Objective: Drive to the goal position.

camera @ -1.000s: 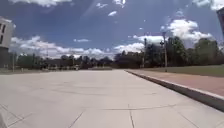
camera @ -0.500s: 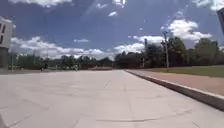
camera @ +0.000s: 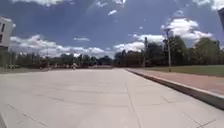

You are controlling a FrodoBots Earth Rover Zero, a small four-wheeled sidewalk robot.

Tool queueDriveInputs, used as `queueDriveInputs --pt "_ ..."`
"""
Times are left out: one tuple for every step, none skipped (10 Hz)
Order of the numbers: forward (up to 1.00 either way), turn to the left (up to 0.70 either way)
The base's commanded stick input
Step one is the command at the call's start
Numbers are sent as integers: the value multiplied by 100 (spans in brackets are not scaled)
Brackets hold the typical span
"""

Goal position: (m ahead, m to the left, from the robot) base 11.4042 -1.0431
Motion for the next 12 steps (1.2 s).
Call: queueDriveInputs --pt "70 0" --pt "70 0" --pt "70 0" --pt "70 0" --pt "70 0" --pt "70 0" --pt "70 0" --pt "70 0" --pt "70 0" --pt "70 0" --pt "70 0" --pt "70 0"
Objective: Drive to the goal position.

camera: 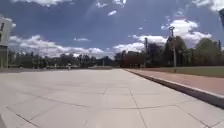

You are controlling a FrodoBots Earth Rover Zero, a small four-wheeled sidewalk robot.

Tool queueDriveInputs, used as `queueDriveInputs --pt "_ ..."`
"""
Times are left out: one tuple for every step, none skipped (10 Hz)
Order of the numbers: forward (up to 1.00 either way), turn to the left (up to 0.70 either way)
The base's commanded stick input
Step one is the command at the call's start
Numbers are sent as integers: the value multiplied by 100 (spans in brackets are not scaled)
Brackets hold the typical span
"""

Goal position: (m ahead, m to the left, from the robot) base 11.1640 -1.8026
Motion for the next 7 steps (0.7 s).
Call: queueDriveInputs --pt "70 0" --pt "70 0" --pt "70 0" --pt "70 0" --pt "70 0" --pt "70 0" --pt "70 0"
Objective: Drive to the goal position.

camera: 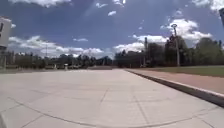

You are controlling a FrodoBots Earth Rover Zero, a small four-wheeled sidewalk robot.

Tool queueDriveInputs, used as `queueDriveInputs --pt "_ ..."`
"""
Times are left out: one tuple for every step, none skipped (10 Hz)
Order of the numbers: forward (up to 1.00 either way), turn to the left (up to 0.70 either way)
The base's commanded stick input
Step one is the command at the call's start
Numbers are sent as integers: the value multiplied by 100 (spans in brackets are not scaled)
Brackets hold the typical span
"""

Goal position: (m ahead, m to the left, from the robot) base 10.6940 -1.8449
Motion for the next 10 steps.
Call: queueDriveInputs --pt "70 0" --pt "70 0" --pt "70 0" --pt "70 0" --pt "70 0" --pt "70 0" --pt "70 0" --pt "70 0" --pt "70 0" --pt "70 0"
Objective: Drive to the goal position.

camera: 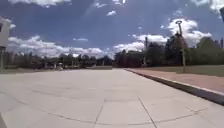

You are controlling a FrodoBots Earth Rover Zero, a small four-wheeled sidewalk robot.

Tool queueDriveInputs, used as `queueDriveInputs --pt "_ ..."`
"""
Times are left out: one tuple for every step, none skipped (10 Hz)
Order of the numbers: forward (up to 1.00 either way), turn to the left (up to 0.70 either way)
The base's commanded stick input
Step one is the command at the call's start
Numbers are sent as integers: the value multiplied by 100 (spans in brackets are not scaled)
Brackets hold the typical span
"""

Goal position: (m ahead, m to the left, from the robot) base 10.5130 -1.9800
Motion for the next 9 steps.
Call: queueDriveInputs --pt "70 0" --pt "70 0" --pt "70 0" --pt "70 0" --pt "70 0" --pt "70 0" --pt "70 0" --pt "70 0" --pt "70 0"
